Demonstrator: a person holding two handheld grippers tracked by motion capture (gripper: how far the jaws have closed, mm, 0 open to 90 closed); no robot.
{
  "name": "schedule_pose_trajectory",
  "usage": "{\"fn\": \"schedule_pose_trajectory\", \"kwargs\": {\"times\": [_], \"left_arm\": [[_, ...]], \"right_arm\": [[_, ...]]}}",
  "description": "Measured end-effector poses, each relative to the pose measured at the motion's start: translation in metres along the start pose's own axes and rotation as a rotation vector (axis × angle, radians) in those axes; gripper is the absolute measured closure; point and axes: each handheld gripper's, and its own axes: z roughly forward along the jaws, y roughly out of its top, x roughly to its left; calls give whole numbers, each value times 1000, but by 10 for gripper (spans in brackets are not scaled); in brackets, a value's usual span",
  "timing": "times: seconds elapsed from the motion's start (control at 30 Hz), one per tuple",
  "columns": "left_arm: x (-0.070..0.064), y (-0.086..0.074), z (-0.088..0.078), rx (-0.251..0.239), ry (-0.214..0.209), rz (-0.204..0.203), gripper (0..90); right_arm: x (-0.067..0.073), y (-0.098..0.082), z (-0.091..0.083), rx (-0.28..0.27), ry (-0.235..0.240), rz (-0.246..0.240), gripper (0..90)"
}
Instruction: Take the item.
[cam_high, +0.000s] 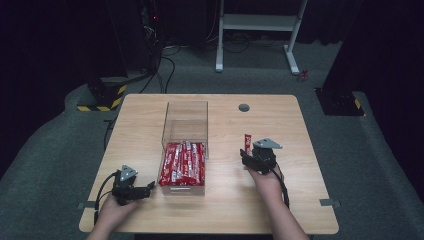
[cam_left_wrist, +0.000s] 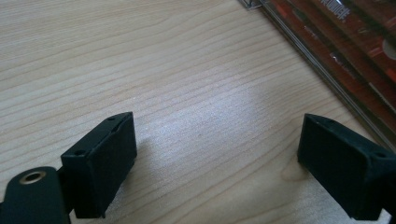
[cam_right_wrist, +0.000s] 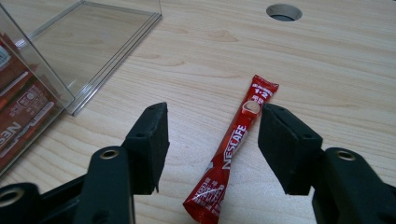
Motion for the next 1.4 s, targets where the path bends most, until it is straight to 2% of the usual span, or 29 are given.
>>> {"fn": "schedule_pose_trajectory", "kwargs": {"times": [0.13,0.4,0.67,0.8,1.0,1.13,1.27,1.33,1.4], "left_arm": [[0,0,0,1,0,2,118],[0,0,0,3,-1,-1,117],[0,0,0,1,0,-2,117],[0,0,0,2,-1,-1,117],[0,0,0,1,0,-1,117],[0,0,0,1,0,-1,117],[0,0,0,1,0,-2,118],[0,0,0,2,2,1,118],[0,0,0,2,3,1,118]], "right_arm": [[0,-2,-6,-10,10,11,376],[-2,-8,-18,-24,20,10,356],[-9,-25,-35,-41,10,9,315],[-15,-37,-43,-44,-11,6,298],[-27,-59,-54,-23,-42,4,284],[-36,-81,-60,18,-73,4,266],[-40,-92,-63,42,-101,-2,261],[-40,-99,-65,65,-124,-33,255],[-40,-101,-65,79,-127,-29,251]]}}
